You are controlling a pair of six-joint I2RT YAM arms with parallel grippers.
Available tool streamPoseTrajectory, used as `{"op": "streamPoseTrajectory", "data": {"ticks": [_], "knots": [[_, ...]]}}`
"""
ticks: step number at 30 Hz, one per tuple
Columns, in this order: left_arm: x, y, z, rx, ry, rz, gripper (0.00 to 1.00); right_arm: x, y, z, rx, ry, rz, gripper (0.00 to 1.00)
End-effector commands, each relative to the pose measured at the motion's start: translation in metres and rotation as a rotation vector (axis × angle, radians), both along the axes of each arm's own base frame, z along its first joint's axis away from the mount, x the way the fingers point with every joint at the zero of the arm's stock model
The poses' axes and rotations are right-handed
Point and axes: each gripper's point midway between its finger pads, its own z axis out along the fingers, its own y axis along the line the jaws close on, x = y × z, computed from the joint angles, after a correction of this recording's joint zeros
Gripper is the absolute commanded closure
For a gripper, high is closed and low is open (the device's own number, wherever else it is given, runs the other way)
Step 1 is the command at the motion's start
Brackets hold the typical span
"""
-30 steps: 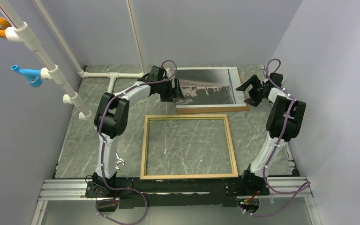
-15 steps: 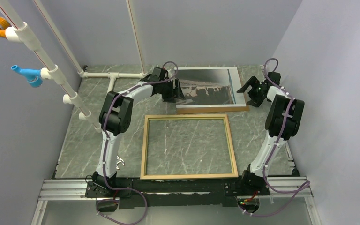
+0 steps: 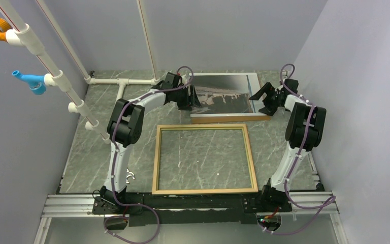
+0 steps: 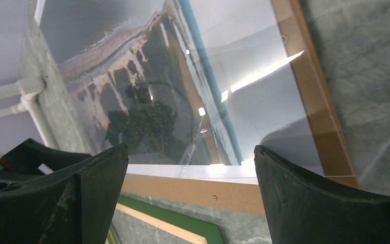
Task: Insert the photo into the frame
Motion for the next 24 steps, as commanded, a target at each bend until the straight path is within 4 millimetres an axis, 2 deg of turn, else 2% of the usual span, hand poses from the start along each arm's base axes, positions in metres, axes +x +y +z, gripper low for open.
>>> {"op": "streamPoseTrajectory", "data": {"ticks": [1, 6, 11, 13, 18, 24], "knots": [[0.005, -0.005, 0.039, -0.069, -0.075, -0.017, 0.3, -0.002, 0.014, 0.012, 0.069, -0.042, 0.029, 0.04], [0.005, -0.003, 0.044, -0.104, -0.08, -0.012, 0.33, -0.007, 0.009, 0.007, 0.02, -0.018, 0.027, 0.04], [0.005, -0.003, 0.059, -0.18, -0.108, -0.01, 0.35, -0.011, 0.004, -0.002, -0.014, 0.008, 0.019, 0.04], [0.007, 0.001, 0.058, -0.175, -0.112, -0.001, 0.35, -0.012, 0.004, -0.004, -0.014, 0.014, 0.019, 0.04], [0.017, 0.029, 0.03, 0.036, -0.087, 0.084, 0.31, -0.016, -0.006, -0.005, -0.084, 0.032, -0.003, 0.04], [0.012, 0.025, 0.006, 0.042, 0.003, 0.07, 0.34, -0.018, -0.024, -0.006, -0.187, 0.07, -0.037, 0.04]]}}
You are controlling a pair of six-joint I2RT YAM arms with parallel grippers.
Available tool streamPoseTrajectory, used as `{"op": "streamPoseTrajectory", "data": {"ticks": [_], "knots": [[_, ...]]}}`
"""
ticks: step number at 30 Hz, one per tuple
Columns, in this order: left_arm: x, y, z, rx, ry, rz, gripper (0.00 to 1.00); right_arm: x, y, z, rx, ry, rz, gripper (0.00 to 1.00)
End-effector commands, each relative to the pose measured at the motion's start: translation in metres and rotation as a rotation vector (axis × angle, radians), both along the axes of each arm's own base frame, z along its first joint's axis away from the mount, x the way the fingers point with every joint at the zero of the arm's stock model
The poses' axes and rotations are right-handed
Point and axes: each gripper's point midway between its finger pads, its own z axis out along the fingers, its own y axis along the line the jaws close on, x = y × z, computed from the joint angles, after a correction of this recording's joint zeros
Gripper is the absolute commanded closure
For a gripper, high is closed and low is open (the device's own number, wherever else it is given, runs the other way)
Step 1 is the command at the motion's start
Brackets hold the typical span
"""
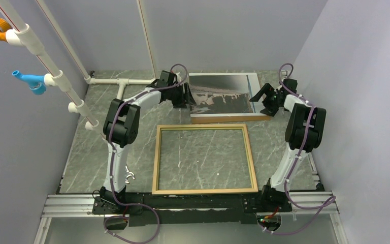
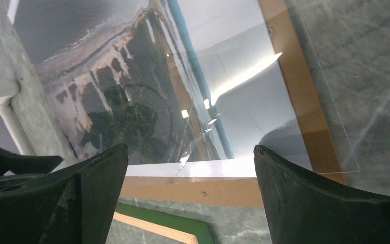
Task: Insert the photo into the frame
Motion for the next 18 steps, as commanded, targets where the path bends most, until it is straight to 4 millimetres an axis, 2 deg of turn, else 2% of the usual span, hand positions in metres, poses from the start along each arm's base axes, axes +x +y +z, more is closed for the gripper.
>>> {"op": "streamPoseTrajectory", "data": {"ticks": [1, 4, 10, 18], "knots": [[0.001, -0.004, 0.003, -0.008, 0.007, -0.014, 0.35, -0.014, -0.027, -0.004, -0.149, 0.071, -0.054, 0.04], [-0.006, -0.011, 0.002, -0.053, 0.022, -0.028, 0.37, -0.016, -0.033, -0.004, -0.187, 0.079, -0.069, 0.03], [-0.01, -0.019, -0.002, -0.089, 0.045, -0.04, 0.38, -0.015, -0.032, -0.002, -0.18, 0.076, -0.063, 0.03], [-0.012, -0.017, 0.021, -0.026, -0.033, -0.046, 0.39, -0.014, -0.053, 0.005, -0.243, 0.081, -0.119, 0.02]]}}
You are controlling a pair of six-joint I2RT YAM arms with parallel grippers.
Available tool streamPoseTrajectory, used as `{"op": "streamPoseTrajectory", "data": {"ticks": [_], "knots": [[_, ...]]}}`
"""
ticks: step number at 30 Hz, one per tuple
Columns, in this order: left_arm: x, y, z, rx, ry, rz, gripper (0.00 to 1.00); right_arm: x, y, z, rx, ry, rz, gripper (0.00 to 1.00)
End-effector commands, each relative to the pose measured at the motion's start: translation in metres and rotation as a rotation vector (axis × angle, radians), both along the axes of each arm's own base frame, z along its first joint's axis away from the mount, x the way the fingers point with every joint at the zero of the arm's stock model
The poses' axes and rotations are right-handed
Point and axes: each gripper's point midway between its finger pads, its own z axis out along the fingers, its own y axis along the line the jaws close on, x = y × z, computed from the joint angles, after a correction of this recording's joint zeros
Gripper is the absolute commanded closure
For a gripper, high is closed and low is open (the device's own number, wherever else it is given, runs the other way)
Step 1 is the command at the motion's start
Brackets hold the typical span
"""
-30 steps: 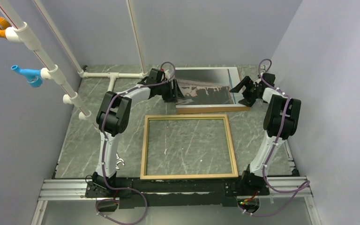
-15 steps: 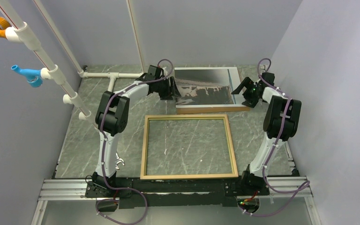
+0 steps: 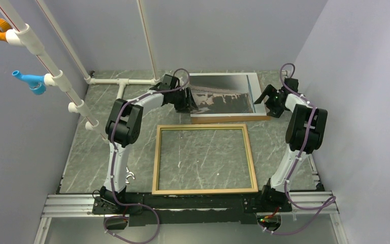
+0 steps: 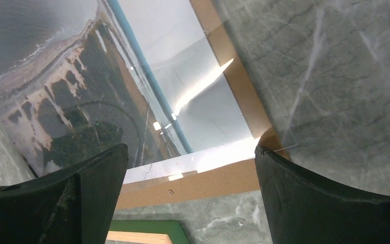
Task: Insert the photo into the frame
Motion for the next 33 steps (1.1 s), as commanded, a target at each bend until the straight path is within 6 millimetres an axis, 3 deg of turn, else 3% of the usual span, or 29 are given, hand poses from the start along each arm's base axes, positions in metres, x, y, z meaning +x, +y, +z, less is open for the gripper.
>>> {"op": "streamPoseTrajectory", "data": {"ticks": [1, 14, 22, 28, 33], "knots": [[0.003, -0.005, 0.035, 0.013, -0.108, -0.023, 0.39, -0.002, -0.028, 0.012, -0.085, 0.011, -0.064, 0.02], [0.002, -0.023, 0.028, 0.02, -0.119, -0.066, 0.4, 0.0, -0.051, -0.005, -0.045, 0.02, -0.122, 0.02], [0.005, -0.027, 0.039, 0.04, -0.184, -0.076, 0.4, 0.01, -0.034, -0.017, 0.152, -0.043, -0.098, 0.03], [0.005, -0.03, 0.01, 0.056, -0.126, -0.088, 0.4, 0.019, -0.022, -0.007, 0.248, -0.105, -0.062, 0.05], [0.0, -0.026, -0.005, 0.069, -0.101, -0.089, 0.4, 0.023, -0.011, 0.019, 0.423, -0.219, -0.021, 0.08]]}}
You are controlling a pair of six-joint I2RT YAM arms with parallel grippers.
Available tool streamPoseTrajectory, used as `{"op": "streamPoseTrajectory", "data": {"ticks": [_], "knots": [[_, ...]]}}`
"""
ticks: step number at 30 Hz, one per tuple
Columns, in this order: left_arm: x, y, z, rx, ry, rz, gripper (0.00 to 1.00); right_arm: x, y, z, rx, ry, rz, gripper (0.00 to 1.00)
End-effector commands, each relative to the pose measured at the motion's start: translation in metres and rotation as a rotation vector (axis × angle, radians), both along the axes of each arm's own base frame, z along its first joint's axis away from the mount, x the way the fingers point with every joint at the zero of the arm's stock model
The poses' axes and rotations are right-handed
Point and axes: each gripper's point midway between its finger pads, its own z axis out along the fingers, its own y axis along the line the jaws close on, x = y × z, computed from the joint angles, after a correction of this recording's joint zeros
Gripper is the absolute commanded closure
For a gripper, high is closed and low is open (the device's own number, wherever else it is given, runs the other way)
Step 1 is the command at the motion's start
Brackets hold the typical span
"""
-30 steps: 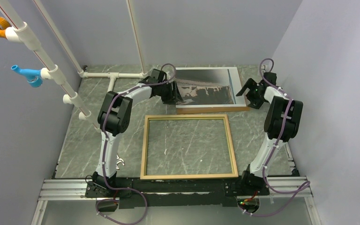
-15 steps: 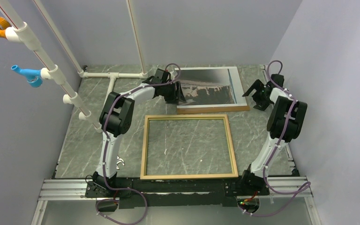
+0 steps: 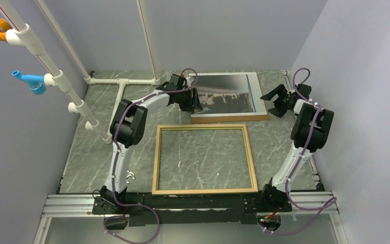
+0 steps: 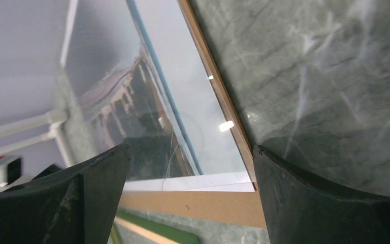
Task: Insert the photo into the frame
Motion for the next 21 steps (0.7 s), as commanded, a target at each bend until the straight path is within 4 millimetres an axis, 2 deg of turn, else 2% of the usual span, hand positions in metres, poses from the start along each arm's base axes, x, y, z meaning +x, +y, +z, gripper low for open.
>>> {"op": "streamPoseTrajectory", "data": {"ticks": [1, 6, 12, 17, 21], "knots": [[0.0, -0.002, -0.009, 0.01, -0.009, -0.019, 0.4, 0.001, 0.018, 0.019, 0.196, -0.116, 0.053, 0.09], [0.0, -0.003, -0.013, 0.016, 0.0, -0.027, 0.4, 0.0, 0.022, 0.038, 0.251, -0.173, 0.061, 0.1], [-0.001, 0.001, -0.02, 0.037, 0.01, -0.023, 0.41, -0.004, 0.026, 0.048, 0.267, -0.198, 0.07, 0.11], [-0.002, 0.002, -0.023, 0.048, 0.015, -0.021, 0.41, -0.007, 0.023, 0.047, 0.228, -0.179, 0.057, 0.11], [-0.002, 0.005, -0.017, 0.064, 0.006, -0.016, 0.41, -0.011, 0.019, 0.041, 0.173, -0.146, 0.046, 0.1]]}}
